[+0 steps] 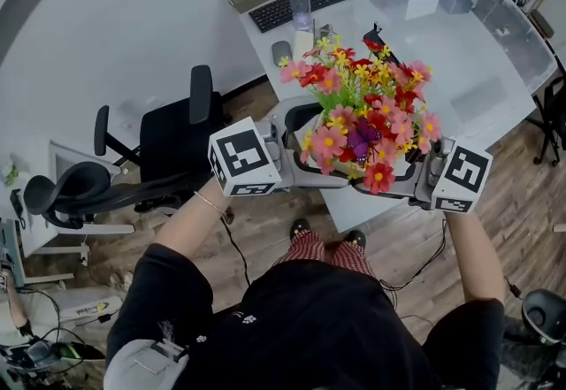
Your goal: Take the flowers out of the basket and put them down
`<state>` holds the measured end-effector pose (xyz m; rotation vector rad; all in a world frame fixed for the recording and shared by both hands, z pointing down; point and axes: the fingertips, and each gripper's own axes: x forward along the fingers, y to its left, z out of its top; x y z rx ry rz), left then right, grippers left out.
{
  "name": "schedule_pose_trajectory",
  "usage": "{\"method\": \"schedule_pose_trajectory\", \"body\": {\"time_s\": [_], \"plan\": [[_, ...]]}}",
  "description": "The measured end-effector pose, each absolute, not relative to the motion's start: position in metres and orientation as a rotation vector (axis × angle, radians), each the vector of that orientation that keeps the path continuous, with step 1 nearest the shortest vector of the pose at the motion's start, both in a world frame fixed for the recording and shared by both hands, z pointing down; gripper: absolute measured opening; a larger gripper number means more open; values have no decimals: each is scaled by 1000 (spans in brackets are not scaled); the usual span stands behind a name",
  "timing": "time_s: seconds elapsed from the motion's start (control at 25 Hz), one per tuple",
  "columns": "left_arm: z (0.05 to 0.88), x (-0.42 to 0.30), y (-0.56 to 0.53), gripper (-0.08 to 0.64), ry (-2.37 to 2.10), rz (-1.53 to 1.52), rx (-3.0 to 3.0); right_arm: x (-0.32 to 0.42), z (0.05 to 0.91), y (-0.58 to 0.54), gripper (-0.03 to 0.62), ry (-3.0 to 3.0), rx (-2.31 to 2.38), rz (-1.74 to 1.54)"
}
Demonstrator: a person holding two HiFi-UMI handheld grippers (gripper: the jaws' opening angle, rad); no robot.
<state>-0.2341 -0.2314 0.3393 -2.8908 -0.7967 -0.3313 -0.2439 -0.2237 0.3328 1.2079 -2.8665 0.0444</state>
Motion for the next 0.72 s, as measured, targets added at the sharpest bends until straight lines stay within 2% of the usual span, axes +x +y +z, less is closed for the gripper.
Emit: {"method": "schedule_pose_trajectory", "body": {"time_s": [0.72], "plan": [[378, -228, -242, 520, -860, -390, -2892, -238, 371, -236, 462, -2831, 1246, 130]]}}
